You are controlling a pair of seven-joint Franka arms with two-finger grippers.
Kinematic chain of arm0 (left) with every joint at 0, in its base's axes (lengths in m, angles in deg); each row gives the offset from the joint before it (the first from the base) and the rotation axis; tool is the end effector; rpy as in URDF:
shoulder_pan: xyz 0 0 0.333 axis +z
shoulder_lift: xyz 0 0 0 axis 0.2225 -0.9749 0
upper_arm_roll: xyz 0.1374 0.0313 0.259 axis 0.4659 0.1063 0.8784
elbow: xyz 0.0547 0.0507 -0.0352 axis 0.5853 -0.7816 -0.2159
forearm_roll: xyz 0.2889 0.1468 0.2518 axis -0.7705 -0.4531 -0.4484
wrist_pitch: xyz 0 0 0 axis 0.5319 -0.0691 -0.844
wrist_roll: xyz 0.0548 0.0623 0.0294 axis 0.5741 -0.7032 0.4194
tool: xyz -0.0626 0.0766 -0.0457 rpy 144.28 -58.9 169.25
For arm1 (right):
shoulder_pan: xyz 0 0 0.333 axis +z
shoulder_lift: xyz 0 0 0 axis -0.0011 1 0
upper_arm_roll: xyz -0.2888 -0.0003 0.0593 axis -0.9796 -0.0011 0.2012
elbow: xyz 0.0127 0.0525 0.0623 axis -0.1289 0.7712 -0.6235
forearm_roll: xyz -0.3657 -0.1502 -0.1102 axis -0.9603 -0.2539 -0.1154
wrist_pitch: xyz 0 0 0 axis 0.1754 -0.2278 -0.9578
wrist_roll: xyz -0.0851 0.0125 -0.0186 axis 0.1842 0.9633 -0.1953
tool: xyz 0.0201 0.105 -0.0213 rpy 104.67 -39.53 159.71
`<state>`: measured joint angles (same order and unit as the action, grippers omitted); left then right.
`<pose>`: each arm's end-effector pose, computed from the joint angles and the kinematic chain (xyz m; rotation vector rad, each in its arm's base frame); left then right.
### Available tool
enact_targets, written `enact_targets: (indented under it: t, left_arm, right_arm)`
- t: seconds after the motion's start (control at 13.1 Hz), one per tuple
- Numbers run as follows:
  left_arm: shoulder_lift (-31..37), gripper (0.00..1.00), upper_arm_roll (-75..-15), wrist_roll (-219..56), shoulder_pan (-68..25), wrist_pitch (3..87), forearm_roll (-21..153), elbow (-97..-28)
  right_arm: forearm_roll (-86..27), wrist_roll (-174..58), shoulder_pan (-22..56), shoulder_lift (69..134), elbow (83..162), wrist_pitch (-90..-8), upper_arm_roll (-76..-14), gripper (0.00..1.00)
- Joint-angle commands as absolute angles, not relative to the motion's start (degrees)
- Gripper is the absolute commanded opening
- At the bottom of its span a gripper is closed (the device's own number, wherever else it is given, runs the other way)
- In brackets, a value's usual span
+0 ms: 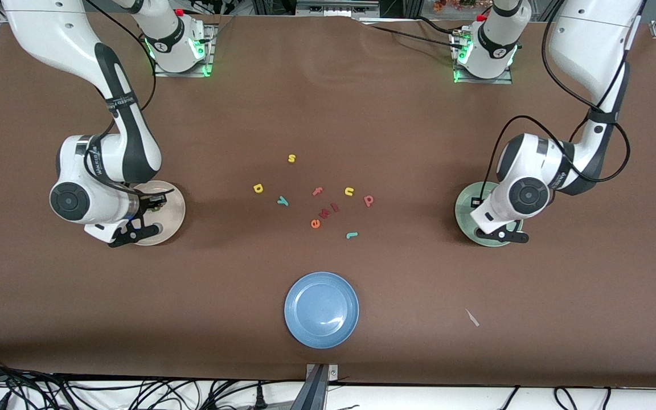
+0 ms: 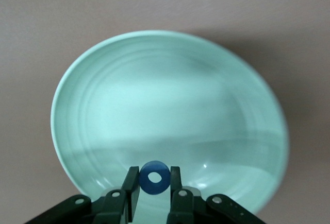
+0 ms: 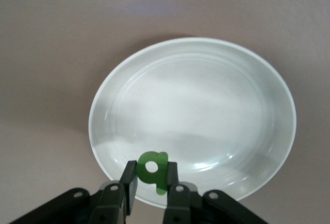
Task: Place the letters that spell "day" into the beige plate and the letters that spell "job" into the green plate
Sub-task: 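Drop the letters onto the beige plate and green plate with both grippers, then reach and grasp letters with the right gripper while the left gripper grasps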
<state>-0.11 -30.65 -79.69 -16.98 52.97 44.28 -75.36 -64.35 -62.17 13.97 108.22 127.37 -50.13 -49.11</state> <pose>0.5828 -0.0731 0.1647 -2.9451 0.2113 0.3781 0.6159 0.0529 0.2030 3.0460 0.3482 -0.4542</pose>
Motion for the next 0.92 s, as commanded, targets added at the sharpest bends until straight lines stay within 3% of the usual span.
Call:
enact_targets:
  t: [0.0,0.23,0.31,0.38,0.46,0.84]
  left_arm:
    - [1.8,0.00,-31.4,-83.3,-13.9,55.6,42.7,-78.6]
    - [1.7,0.05,-31.5,-83.3,-14.0,56.2,42.7,-79.6]
    - [1.6,0.26,-31.5,-83.3,-14.1,56.2,42.7,-79.8]
    - [1.6,0.69,-31.5,-83.4,-14.1,56.2,42.7,-79.7]
    - [1.5,1.00,-31.5,-83.9,-14.3,56.0,42.7,-79.3]
    - [2.4,1.00,-33.8,-83.3,-14.8,53.2,43.4,-77.6]
  right_arm:
    - [-64.1,-57.8,14.4,107.8,126.9,-49.5,-48.7,0.98]
    - [-63.4,-55.6,16.1,105.7,126.8,-46.2,-46.1,1.00]
    - [-63.4,-51.2,16.2,105.1,126.8,-45.9,-45.1,1.00]
    - [-63.5,-46.3,16.2,104.5,126.9,-45.8,-43.1,1.00]
    - [-63.5,-43.2,16.2,103.9,127.2,-45.8,-41.0,1.00]
    - [-64.5,-29.3,16.5,103.5,128.9,-49.6,-32.9,1.00]
